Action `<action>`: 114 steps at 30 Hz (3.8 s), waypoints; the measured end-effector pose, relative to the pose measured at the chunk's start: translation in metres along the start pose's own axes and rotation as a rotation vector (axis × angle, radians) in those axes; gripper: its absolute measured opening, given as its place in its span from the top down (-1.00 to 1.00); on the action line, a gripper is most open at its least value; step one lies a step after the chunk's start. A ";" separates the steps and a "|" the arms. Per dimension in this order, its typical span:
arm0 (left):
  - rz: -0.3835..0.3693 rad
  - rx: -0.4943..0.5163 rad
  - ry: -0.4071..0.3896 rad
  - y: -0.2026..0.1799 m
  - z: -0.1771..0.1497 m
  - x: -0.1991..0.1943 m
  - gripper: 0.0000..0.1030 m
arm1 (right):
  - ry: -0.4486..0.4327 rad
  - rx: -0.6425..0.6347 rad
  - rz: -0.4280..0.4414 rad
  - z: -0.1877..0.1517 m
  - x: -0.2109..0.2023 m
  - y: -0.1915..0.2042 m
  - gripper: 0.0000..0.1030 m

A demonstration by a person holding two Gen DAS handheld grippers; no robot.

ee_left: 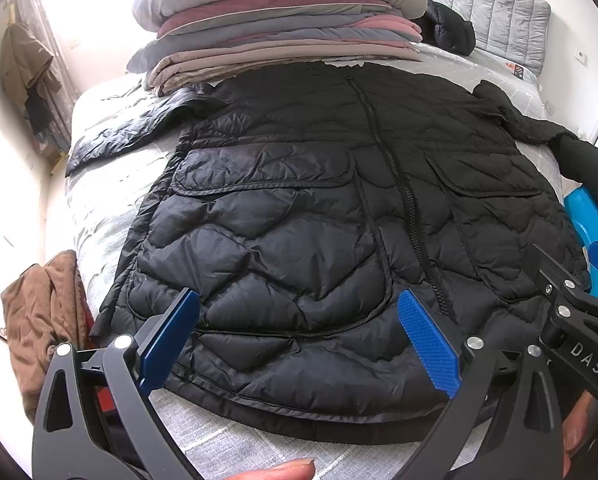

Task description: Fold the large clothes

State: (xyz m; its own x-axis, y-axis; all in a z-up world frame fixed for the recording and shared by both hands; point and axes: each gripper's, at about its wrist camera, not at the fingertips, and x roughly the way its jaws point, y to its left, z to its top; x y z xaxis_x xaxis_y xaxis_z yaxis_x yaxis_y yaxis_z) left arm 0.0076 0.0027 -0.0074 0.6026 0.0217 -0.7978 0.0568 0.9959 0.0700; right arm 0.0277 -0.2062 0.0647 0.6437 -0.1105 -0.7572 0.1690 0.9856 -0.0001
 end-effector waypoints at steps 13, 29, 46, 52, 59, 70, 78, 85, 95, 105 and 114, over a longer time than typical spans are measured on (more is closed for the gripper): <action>0.002 -0.008 0.000 0.002 0.001 0.000 -0.86 | 0.005 0.002 0.005 0.001 0.004 -0.001 -0.88; 0.007 -0.008 0.005 0.003 0.005 0.000 -0.86 | 0.007 0.002 0.001 0.002 0.004 -0.002 -0.88; 0.011 -0.005 0.004 0.002 0.006 0.000 -0.86 | 0.007 0.004 0.000 0.004 0.005 -0.003 -0.88; 0.009 -0.001 0.005 0.002 0.007 0.000 -0.86 | 0.008 0.003 0.000 0.005 0.005 -0.003 -0.88; 0.007 0.011 -0.001 -0.001 0.013 -0.003 -0.86 | 0.003 -0.003 0.001 0.014 0.005 -0.003 -0.88; 0.006 0.012 -0.006 -0.004 0.015 -0.001 -0.86 | -0.003 0.000 0.000 0.015 0.006 -0.005 -0.88; 0.005 0.015 -0.001 -0.007 0.014 0.004 -0.86 | 0.001 0.005 0.004 0.017 0.012 -0.010 -0.88; -0.004 0.011 -0.004 -0.008 0.015 0.008 -0.86 | -0.014 -0.002 0.007 0.021 0.017 -0.016 -0.88; -0.077 -0.058 0.003 0.000 0.016 0.036 -0.86 | -0.057 0.145 0.088 0.069 0.043 -0.098 -0.88; -0.206 -0.235 -0.005 0.030 0.020 0.065 -0.86 | 0.024 0.642 0.237 0.131 0.130 -0.286 -0.85; -0.228 -0.256 0.011 0.028 0.027 0.078 -0.86 | 0.084 0.893 0.224 0.160 0.199 -0.387 -0.07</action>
State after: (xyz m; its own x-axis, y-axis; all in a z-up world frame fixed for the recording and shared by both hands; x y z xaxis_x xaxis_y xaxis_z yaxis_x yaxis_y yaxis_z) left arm 0.0777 0.0301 -0.0519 0.5890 -0.2042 -0.7819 -0.0136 0.9649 -0.2622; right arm 0.2100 -0.6302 0.0183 0.6805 0.1151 -0.7237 0.5825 0.5142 0.6295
